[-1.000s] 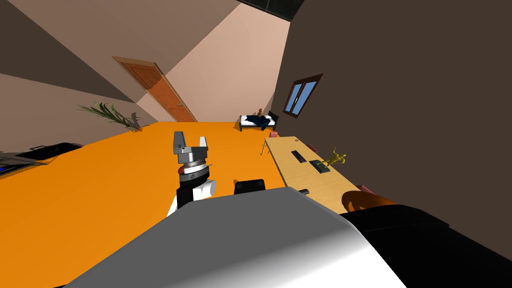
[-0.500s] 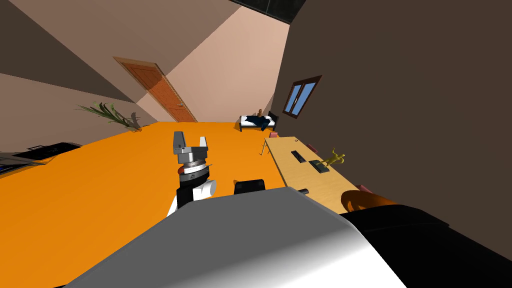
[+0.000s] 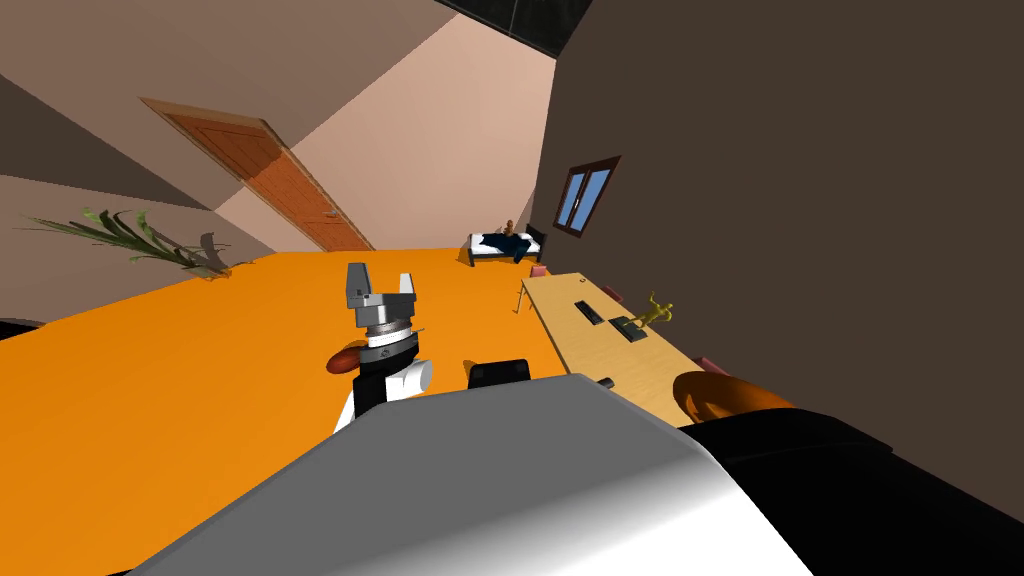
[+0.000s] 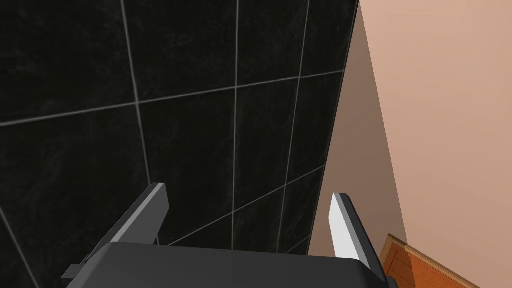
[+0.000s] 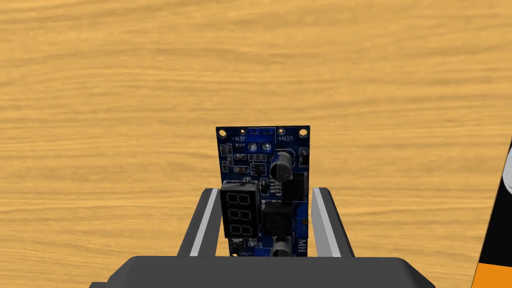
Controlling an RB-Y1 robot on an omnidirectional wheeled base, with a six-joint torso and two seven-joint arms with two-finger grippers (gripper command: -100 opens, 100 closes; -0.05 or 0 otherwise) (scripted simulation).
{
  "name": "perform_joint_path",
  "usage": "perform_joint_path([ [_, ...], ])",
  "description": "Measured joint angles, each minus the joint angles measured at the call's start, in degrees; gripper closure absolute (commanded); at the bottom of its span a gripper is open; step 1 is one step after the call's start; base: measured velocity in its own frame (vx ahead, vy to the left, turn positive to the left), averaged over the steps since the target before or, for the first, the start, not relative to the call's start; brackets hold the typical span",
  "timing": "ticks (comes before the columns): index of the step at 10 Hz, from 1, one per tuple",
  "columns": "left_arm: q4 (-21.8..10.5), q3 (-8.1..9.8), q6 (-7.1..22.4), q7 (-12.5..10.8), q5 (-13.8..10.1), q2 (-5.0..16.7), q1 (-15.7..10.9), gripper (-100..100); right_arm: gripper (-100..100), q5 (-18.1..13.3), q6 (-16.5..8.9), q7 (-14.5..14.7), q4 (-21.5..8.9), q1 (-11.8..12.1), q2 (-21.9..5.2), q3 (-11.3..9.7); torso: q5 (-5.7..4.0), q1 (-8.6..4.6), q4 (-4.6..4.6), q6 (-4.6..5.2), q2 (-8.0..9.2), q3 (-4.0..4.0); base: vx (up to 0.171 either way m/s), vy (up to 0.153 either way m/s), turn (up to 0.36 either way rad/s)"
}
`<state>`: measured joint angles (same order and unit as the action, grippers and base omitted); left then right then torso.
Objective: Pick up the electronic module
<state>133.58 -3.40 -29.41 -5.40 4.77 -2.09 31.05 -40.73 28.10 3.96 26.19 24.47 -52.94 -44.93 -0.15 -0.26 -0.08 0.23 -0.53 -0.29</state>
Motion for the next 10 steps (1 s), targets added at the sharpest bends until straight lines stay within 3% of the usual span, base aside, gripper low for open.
perform_joint_path([
  [5, 0.0, 0.0, 0.0, 0.0, 0.0, 0.0, 0.0, 0, 100, 0.5, 1.8, 9.4, -3.0, 1.4, 1.1, 4.4, 0.01, 0.06, -0.01, 0.07, 0.01, 0.0, 0.135, -0.015, -0.185],
  [6, 0.0, 0.0, 0.0, 0.0, 0.0, 0.0, 0.0, 0, 100, 0.5, 1.5, 10.7, -1.9, 2.3, 0.7, 4.7, 0.01, 0.06, 0.01, -0.05, 0.05, 0.02, 0.13, -0.016, -0.202],
  [10, 0.0, -0.01, 0.0, 0.0, 0.0, 0.0, 0.0, 0, 100, 0.8, 2.3, 17.0, -2.8, 3.6, 0.9, 7.5, 0.02, 0.11, 0.04, -0.08, 0.2, 0.11, 0.115, -0.001, -0.144],
])
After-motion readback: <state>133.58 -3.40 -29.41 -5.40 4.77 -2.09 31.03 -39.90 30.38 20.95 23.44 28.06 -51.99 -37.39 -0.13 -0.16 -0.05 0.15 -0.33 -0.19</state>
